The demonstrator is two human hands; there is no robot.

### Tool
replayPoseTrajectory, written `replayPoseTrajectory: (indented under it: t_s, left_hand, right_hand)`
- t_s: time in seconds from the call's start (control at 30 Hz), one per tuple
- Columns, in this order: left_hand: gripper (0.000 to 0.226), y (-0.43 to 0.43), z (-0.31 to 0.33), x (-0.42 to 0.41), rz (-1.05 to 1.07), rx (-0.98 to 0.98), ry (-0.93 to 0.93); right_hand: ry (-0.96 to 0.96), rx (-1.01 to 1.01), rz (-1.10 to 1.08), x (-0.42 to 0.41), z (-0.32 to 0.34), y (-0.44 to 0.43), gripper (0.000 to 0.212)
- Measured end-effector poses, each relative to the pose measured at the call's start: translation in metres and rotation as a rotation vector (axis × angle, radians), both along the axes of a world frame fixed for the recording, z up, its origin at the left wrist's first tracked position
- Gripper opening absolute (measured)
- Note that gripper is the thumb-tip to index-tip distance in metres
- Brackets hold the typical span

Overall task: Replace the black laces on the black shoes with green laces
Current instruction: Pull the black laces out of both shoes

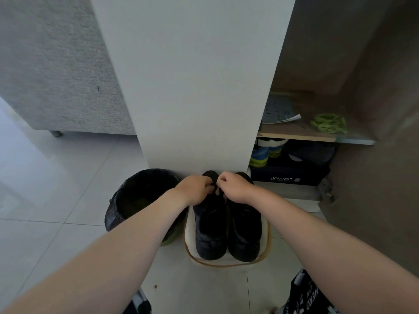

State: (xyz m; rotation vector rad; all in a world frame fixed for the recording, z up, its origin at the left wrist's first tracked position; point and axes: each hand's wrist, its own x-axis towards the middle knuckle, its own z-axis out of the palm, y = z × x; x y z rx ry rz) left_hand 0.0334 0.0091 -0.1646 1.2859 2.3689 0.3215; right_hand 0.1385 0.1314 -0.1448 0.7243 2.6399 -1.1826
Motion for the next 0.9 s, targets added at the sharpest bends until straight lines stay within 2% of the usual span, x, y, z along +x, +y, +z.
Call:
replayPoseTrajectory:
  t_s: [0.1, 0.17, 0.27, 0.37, 0.43, 0.57, 0.63, 0.77, 0.8, 0.9]
  left_hand:
    - [0.017, -0.003, 0.001, 0.002, 0.001, 0.009, -0.016]
    - [0.018, -0.003, 0.002, 0.005, 0.0, 0.004, -0.016]
    - [0.016, -0.001, 0.003, 0.008, -0.007, 0.006, 0.004]
    - [0.016, -0.001, 0.001, 0.007, -0.009, 0.005, -0.002]
    - [0.019, -0.001, -0.001, 0.008, -0.012, 0.001, 0.0]
    - [0.024, 0.002, -0.002, 0.01, -0.007, -0.037, 0.015]
    - [0.02, 0.002, -0.002, 0.009, -0.003, -0.045, 0.005]
    - [0.015, 0.0, -0.002, 0.006, 0.035, -0.04, -0.044]
    - [0.017, -0.001, -0.003, 0.005, 0.047, -0.041, -0.062]
    - [0.02, -0.002, -0.001, 0.002, 0.088, -0.046, -0.131]
  right_hand:
    - [-0.031, 0.105, 0.019, 0.002, 0.0, 0.0, 0.029]
    - [-0.03, 0.146, 0.013, 0.003, 0.004, -0.001, 0.037]
    - [-0.01, 0.158, -0.033, 0.004, 0.015, 0.002, 0.04]
    - [-0.091, 0.121, -0.028, 0.008, 0.018, 0.007, 0.043]
    - [-0.099, 0.012, -0.072, 0.01, 0.015, 0.01, 0.043]
    - [0.094, -0.299, -0.22, 0.009, 0.016, 0.01, 0.035]
    - [0.123, -0.312, -0.237, 0.009, 0.018, 0.01, 0.032]
    - [0.142, -0.202, -0.205, 0.01, 0.026, 0.011, 0.022]
    - [0.175, -0.234, -0.186, 0.011, 0.029, 0.011, 0.021]
    - [0.219, -0.528, -0.141, 0.014, 0.033, 0.012, 0.024]
